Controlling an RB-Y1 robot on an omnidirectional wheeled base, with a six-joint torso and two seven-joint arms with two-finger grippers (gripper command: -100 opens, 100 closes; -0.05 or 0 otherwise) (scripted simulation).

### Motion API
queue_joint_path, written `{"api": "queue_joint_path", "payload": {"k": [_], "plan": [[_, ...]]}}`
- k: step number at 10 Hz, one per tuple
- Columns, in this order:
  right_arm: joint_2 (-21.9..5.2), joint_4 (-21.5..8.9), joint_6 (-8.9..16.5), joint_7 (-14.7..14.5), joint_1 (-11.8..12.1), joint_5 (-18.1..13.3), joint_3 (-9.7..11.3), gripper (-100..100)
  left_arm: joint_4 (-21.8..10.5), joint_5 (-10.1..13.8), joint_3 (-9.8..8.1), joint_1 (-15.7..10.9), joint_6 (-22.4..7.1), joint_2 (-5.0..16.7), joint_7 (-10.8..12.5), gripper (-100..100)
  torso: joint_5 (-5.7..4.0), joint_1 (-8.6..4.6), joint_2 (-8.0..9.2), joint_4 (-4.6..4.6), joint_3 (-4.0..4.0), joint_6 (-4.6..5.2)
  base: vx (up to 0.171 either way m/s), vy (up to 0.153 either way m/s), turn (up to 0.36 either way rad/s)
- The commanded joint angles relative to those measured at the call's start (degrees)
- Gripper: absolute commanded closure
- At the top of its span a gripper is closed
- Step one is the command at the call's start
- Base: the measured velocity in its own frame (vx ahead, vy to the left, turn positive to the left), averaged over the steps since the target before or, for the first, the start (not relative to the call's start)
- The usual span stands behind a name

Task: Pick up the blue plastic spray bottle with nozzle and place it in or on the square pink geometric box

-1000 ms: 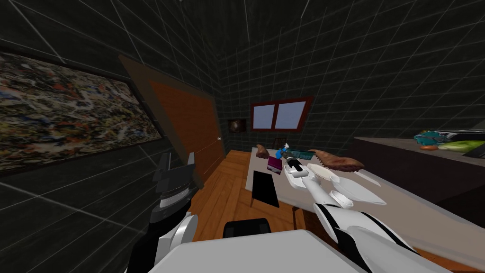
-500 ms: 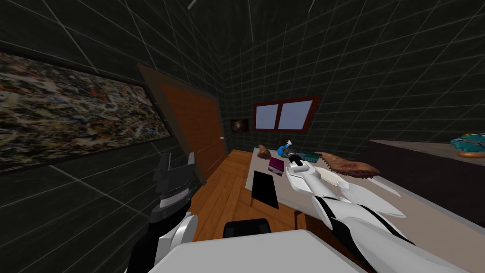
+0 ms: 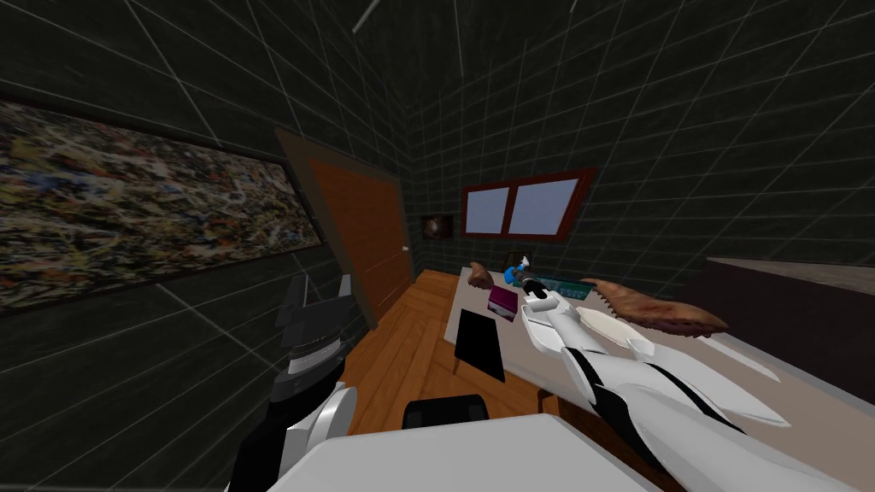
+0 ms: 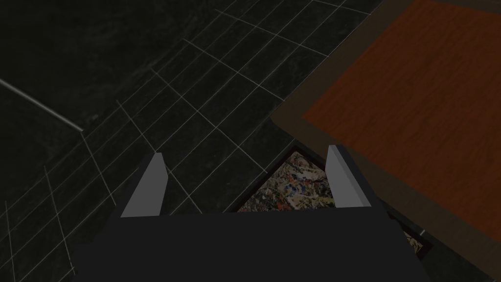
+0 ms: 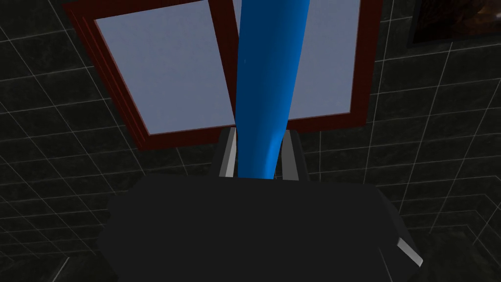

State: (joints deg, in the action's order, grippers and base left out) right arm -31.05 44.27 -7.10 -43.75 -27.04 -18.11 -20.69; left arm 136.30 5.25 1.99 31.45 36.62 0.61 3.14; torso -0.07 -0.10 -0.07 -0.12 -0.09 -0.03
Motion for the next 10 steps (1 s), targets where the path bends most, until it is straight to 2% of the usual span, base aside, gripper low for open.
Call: {"api": "queue_joint_path", "payload": {"k": [1, 2, 5, 6, 10], "plan": [[-0.18, -1.79, 1.59, -0.74, -0.07, -0.7, -0.08, 100, 0.0, 0.0, 0.0, 0.0, 0.0, 0.0, 0.0, 0, 0.0, 0.0, 0.0, 0.0, 0.0, 0.0, 0.006, -0.035, 0.166], [-0.18, -1.79, 1.59, -0.74, -0.07, -0.7, -0.08, 100, 0.0, 0.0, 0.0, 0.0, 0.0, 0.0, 0.0, 0, 0.01, 0.02, -0.02, -0.02, -0.02, 0.0, 0.003, -0.021, 0.047], [-0.63, -5.58, 4.28, -1.93, -0.32, -1.91, -0.08, 100, 0.0, 0.0, 0.0, 0.0, 0.0, 0.0, 0.0, 0, 0.05, 0.13, -0.07, -0.06, -0.07, -0.01, 0.004, -0.015, 0.131], [-0.63, -5.58, 4.28, -1.93, -0.32, -1.91, -0.08, 100, 0.0, 0.0, 0.0, 0.0, 0.0, 0.0, 0.0, 0, 0.08, 0.12, -0.08, -0.06, -0.07, 0.02, 0.003, -0.017, 0.051], [-1.07, -9.92, 7.27, -3.38, -0.35, -3.31, 0.06, 100, 0.0, 0.0, 0.0, 0.01, 0.0, 0.0, 0.0, 0, 0.11, 0.17, -0.09, -0.06, -0.08, 0.1, 0.005, -0.014, 0.113]]}}
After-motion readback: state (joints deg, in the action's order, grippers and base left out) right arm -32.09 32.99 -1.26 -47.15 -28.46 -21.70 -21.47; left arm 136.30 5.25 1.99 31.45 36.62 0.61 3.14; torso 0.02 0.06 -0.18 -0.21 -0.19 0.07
